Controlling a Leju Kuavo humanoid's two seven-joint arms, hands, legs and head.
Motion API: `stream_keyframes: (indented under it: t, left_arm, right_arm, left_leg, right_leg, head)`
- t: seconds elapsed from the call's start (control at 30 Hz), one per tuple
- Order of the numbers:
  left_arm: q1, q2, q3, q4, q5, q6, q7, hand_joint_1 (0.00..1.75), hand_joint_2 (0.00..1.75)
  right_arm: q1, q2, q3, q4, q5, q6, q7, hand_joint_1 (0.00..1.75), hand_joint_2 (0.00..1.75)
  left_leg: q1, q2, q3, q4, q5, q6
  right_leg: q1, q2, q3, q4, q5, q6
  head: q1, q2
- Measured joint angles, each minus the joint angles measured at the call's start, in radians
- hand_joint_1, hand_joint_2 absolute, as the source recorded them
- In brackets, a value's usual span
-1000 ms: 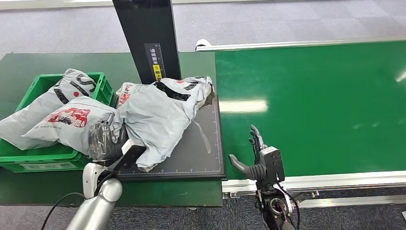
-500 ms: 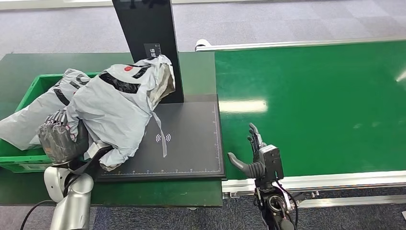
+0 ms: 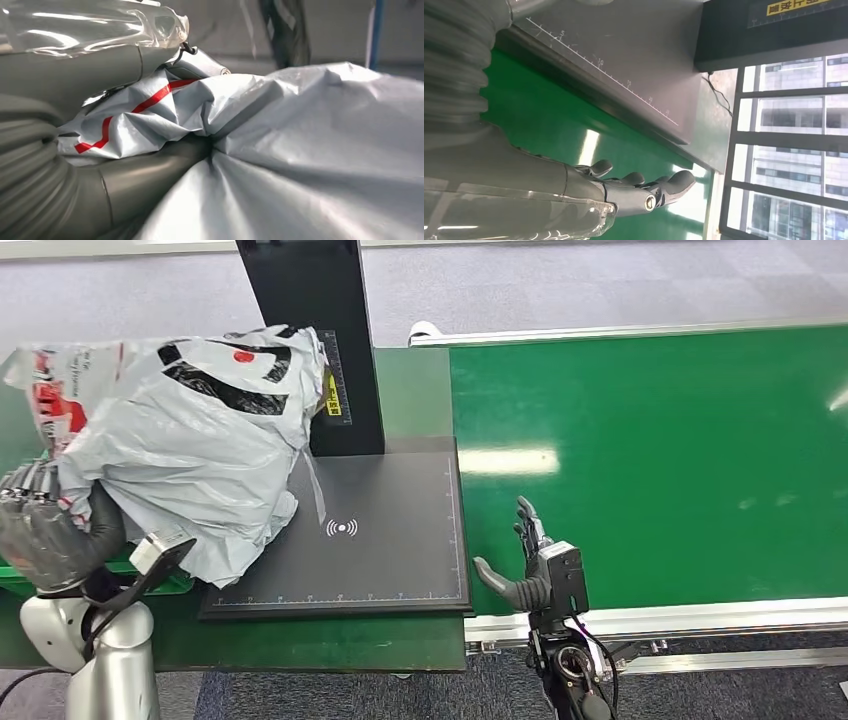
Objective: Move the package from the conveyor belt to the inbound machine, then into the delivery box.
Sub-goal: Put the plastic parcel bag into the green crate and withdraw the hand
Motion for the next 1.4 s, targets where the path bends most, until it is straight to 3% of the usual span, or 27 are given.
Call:
stream_keyframes:
  t: [0.07, 0.2, 0.23, 0.33, 0.37, 0.4, 0.47, 0.53, 0.63, 0.77, 1.0, 1.17, 1.2, 1.3, 1.33, 1.4]
  left_arm:
    - [-0.002, 0.000, 0.014, -0.047, -0.031, 0.000, 0.000, 1.46, 1.75]
    - [-0.010, -0.002, 0.049, -0.073, -0.092, 0.000, 0.000, 1.44, 1.75]
    - [-0.015, -0.004, 0.060, -0.073, -0.113, 0.000, 0.000, 1.29, 1.75]
    - [-0.033, -0.010, 0.101, -0.071, -0.189, 0.000, 0.000, 0.32, 1.75]
    - [-0.038, -0.011, 0.114, -0.073, -0.211, 0.000, 0.000, 0.44, 1.75]
    - [-0.042, -0.010, 0.125, -0.074, -0.231, 0.000, 0.000, 0.71, 1.75]
    - [-0.047, -0.009, 0.142, -0.076, -0.265, 0.000, 0.000, 1.46, 1.75]
    - [-0.051, -0.009, 0.155, -0.071, -0.298, 0.000, 0.000, 1.68, 1.75]
    - [-0.061, -0.009, 0.174, -0.036, -0.384, 0.000, 0.049, 1.75, 1.75]
    - [-0.074, 0.031, 0.145, 0.081, -0.480, 0.000, 0.301, 1.75, 1.75]
    - [-0.075, 0.195, -0.052, 0.233, -0.504, 0.000, 0.752, 1.75, 1.75]
    - [-0.072, 0.291, -0.172, 0.274, -0.504, 0.000, 0.877, 1.75, 1.75]
    - [-0.071, 0.303, -0.185, 0.278, -0.504, 0.000, 0.888, 1.62, 1.75]
    - [-0.069, 0.325, -0.202, 0.281, -0.504, 0.000, 0.895, 0.45, 1.75]
    - [-0.068, 0.328, -0.202, 0.281, -0.504, 0.000, 0.888, 0.13, 1.75]
    - [-0.068, 0.330, -0.199, 0.281, -0.504, 0.000, 0.859, 0.04, 1.75]
  right_arm:
    - [-0.003, 0.000, 0.004, 0.007, -0.006, -0.004, -0.003, 0.00, 1.75]
    - [-0.003, 0.000, 0.009, 0.014, -0.014, -0.015, -0.003, 0.00, 1.75]
    - [-0.003, -0.001, 0.009, 0.014, -0.016, -0.018, -0.003, 0.00, 1.75]
    - [0.001, -0.003, 0.010, 0.014, -0.019, -0.020, -0.002, 0.00, 1.75]
    - [0.004, -0.003, 0.010, 0.014, -0.020, -0.020, -0.002, 0.00, 1.75]
    - [0.006, -0.004, 0.010, 0.014, -0.020, -0.020, -0.001, 0.00, 1.75]
    - [0.009, -0.004, 0.010, 0.014, -0.021, -0.020, 0.000, 0.00, 1.75]
    - [0.012, -0.004, 0.010, 0.014, -0.020, -0.025, 0.001, 0.00, 1.75]
    - [0.019, -0.004, 0.010, 0.012, -0.018, -0.035, 0.005, 0.00, 1.75]
    - [0.036, -0.007, 0.012, -0.014, -0.020, -0.042, 0.029, 0.00, 1.75]
    - [0.045, -0.010, 0.010, -0.025, -0.004, -0.030, 0.037, 0.00, 1.75]
    - [0.048, -0.010, 0.010, -0.028, 0.006, -0.020, 0.037, 0.00, 1.75]
    - [0.049, -0.010, 0.009, -0.029, 0.007, -0.018, 0.037, 0.00, 1.75]
    - [0.049, -0.010, 0.009, -0.030, 0.010, -0.016, 0.037, 0.00, 1.75]
    - [0.049, -0.010, 0.009, -0.030, 0.011, -0.015, 0.037, 0.00, 1.75]
    - [0.048, -0.010, 0.009, -0.030, 0.015, -0.014, 0.037, 0.00, 1.75]
  left_leg:
    - [0.000, 0.000, 0.000, 0.000, 0.000, 0.000]
    - [0.000, 0.000, 0.000, 0.000, 0.000, 0.000]
    - [0.000, 0.000, 0.000, 0.000, 0.000, 0.000]
    - [0.000, 0.000, 0.000, 0.000, 0.000, 0.000]
    - [0.000, 0.000, 0.000, 0.000, 0.000, 0.000]
    - [0.000, 0.000, 0.000, 0.000, 0.000, 0.000]
    - [0.000, 0.000, 0.000, 0.000, 0.000, 0.000]
    - [0.000, 0.000, 0.000, 0.000, 0.000, 0.000]
    - [0.000, 0.000, 0.000, 0.000, 0.000, 0.000]
    - [0.000, 0.000, 0.001, 0.000, 0.000, 0.000]
    - [0.000, 0.001, 0.001, 0.000, 0.000, 0.000]
    - [0.000, 0.001, 0.000, 0.000, 0.000, 0.000]
    - [0.000, 0.000, 0.000, 0.000, 0.000, 0.000]
    - [0.000, 0.000, 0.000, 0.000, 0.000, 0.000]
    - [0.000, 0.000, 0.000, 0.000, 0.000, 0.000]
    - [0.000, 0.000, 0.000, 0.000, 0.000, 0.000]
  right_leg:
    - [0.000, 0.000, 0.000, 0.000, 0.000, 0.000]
    - [0.000, 0.000, 0.000, 0.000, 0.000, 0.000]
    - [0.000, 0.000, 0.000, 0.000, 0.000, 0.000]
    - [0.000, 0.000, 0.000, 0.000, 0.000, 0.000]
    - [0.000, 0.000, 0.000, 0.000, 0.000, 0.000]
    - [0.000, 0.000, 0.000, 0.000, 0.000, 0.000]
    - [0.000, 0.000, 0.000, 0.000, 0.000, 0.000]
    - [0.000, 0.000, 0.000, 0.000, 0.000, 0.000]
    - [0.000, 0.000, -0.001, 0.000, 0.000, 0.000]
    - [0.000, 0.000, 0.000, 0.000, 0.000, 0.000]
    - [0.000, 0.000, 0.000, 0.000, 0.000, 0.000]
    - [0.000, 0.000, 0.000, 0.000, 0.000, 0.000]
    - [0.000, 0.000, 0.000, 0.000, 0.000, 0.000]
    - [0.000, 0.000, 0.000, 0.000, 0.000, 0.000]
    - [0.000, 0.000, 0.000, 0.000, 0.000, 0.000]
    - [0.000, 0.000, 0.000, 0.000, 0.000, 0.000]
  head:
    - [0.000, 0.000]
    - [0.000, 0.000]
    - [0.000, 0.000]
    - [0.000, 0.000]
    - [0.000, 0.000]
    - [0.000, 0.000]
    - [0.000, 0.000]
    - [0.000, 0.000]
    - [0.000, 0.000]
    - [0.000, 0.000]
    - [0.000, 0.000]
    - [0.000, 0.000]
    - [0.000, 0.000]
    - [0.000, 0.000]
    - [0.000, 0.000]
    - [0.000, 0.000]
